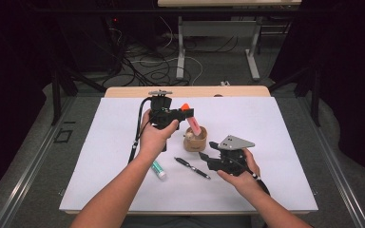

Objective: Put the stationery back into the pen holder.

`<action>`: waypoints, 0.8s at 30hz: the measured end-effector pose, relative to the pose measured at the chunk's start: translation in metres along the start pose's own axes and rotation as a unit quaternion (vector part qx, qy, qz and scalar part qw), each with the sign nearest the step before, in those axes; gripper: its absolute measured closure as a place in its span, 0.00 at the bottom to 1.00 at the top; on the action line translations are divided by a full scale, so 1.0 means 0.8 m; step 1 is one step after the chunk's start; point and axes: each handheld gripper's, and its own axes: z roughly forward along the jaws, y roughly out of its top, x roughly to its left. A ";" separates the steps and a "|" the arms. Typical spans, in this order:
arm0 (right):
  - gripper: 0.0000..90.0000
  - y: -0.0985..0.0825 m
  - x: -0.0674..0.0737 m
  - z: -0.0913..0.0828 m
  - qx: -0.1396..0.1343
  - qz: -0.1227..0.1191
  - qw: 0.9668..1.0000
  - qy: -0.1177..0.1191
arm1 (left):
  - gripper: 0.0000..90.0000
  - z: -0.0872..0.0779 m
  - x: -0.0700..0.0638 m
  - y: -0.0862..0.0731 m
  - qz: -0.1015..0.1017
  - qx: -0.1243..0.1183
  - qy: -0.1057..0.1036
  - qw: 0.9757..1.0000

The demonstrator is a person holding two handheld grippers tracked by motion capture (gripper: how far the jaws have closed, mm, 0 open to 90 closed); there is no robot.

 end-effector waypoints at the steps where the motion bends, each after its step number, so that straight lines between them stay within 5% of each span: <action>1: 0.46 0.000 -0.001 0.001 -0.001 0.000 1.000 -0.001 | 0.82 0.002 -0.001 0.001 0.000 -0.002 0.003 1.000; 8: 0.40 -0.003 -0.008 0.005 0.005 0.001 1.000 -0.001 | 0.82 0.012 -0.004 0.003 0.038 -0.003 0.032 0.999; 24: 0.33 -0.009 -0.015 0.013 0.045 0.030 0.999 -0.005 | 0.82 0.033 0.005 0.002 0.076 0.008 0.076 0.994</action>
